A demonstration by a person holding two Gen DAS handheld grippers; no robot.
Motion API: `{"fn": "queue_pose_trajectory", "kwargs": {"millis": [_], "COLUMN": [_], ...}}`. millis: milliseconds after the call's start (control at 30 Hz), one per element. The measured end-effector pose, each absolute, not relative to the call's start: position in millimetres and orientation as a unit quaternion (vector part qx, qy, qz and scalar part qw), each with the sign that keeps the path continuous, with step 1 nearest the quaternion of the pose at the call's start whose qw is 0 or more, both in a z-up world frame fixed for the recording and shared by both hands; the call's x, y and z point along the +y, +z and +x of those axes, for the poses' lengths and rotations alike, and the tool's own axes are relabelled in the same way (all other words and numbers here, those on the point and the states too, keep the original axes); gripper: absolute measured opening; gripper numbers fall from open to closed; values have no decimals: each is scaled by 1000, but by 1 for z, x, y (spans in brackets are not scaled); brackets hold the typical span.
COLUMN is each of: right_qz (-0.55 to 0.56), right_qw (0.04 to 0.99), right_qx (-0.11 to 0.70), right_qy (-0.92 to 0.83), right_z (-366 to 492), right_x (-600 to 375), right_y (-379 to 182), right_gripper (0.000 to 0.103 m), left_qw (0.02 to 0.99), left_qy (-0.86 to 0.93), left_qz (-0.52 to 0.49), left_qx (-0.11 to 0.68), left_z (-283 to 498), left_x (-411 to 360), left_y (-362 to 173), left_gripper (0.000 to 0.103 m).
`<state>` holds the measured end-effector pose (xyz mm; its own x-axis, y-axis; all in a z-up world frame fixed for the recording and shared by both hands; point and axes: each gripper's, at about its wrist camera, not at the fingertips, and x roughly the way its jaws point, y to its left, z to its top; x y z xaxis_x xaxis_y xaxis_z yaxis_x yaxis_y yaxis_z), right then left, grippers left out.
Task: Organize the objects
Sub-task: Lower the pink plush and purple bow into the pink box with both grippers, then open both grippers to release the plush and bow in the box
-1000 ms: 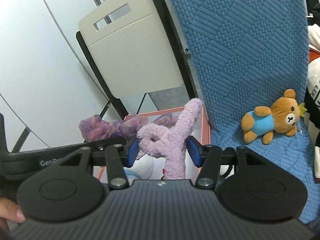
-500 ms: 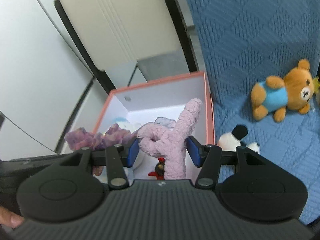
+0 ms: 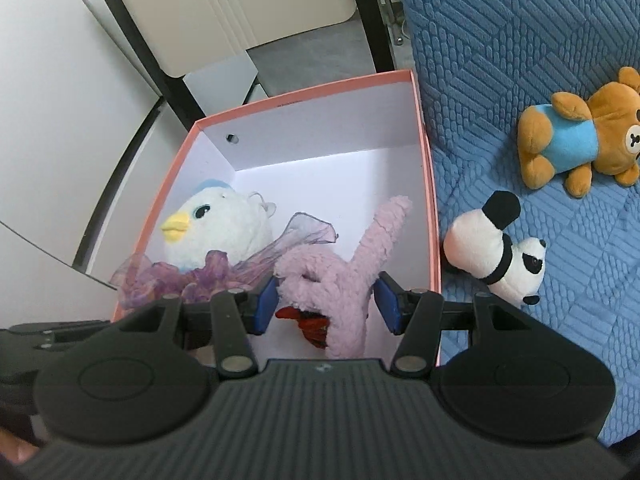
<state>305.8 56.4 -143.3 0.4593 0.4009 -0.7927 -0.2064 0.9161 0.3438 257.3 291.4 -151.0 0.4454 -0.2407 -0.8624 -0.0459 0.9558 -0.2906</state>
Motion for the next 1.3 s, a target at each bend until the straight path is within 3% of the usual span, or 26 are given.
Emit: {"fn": "queue_pose_trajectory", "kwargs": {"millis": [100,233,300,967,1300], "right_qz": [95,102,111,131,131], "right_qw": [851,847,845,892,911], "right_qx": [484,487,488,377,337], "right_qy": [180,186,187,213,198], "right_z": [306,306,304,238,188], "right_x": [58,56,53,-11,-64], "right_y": [-140,-135,-130,-22,6], "right_gripper": [56,57,64,64,64], "left_qw": [841,852,854,902,914], "left_qy": [-61,-55,-49,-45,-64], "left_qz": [-132,-121,-122,-124,-118], "left_qx": [521,507,503,412,382], "left_z": [258,254,250,175,131], "left_x": [291,291,290,239,192], "left_y": [-145,-132,-123,-21,-1], "left_gripper": [18,34,34,39,43]}}
